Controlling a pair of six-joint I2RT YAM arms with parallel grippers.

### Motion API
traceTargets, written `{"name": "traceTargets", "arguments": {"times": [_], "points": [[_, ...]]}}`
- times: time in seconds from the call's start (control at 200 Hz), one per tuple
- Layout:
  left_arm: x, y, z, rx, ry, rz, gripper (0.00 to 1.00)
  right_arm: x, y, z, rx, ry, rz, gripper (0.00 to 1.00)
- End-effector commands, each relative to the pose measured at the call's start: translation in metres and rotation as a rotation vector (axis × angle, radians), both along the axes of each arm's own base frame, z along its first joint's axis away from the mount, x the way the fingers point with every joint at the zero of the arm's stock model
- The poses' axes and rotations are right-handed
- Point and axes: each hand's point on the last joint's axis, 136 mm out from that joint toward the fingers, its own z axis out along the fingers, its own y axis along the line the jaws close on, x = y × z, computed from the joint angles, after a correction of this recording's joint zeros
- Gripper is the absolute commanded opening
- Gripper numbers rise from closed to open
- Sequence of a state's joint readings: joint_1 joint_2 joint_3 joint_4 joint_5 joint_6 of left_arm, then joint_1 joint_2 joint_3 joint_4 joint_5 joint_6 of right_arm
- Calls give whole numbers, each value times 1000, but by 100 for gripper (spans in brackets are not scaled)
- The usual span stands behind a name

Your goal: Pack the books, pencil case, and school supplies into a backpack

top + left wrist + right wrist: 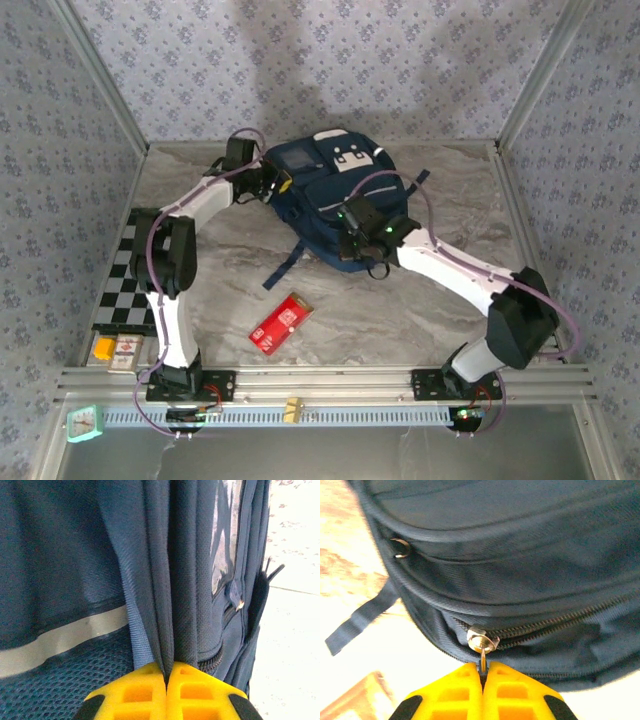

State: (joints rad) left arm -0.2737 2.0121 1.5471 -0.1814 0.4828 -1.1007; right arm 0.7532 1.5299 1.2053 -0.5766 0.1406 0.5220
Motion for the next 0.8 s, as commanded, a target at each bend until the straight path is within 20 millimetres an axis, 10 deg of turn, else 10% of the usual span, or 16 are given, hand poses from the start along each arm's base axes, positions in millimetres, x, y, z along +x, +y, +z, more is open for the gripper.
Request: {"name": "traceTargets", "arguments": {"times": [0.0,0.185,0.46,0.795], "points": [[13,9,29,15,-138,-50,17,5,25,15,32,-6,51,0],[-37,25,31,32,-125,-44,51,7,26,5,48,2,30,0],[-111,-4,26,-81,-70,19,63,3,23,1,56,4,15,0],[-144,-49,23,-144,-50,43,70,2,21,5,65,-13,14,0]]}}
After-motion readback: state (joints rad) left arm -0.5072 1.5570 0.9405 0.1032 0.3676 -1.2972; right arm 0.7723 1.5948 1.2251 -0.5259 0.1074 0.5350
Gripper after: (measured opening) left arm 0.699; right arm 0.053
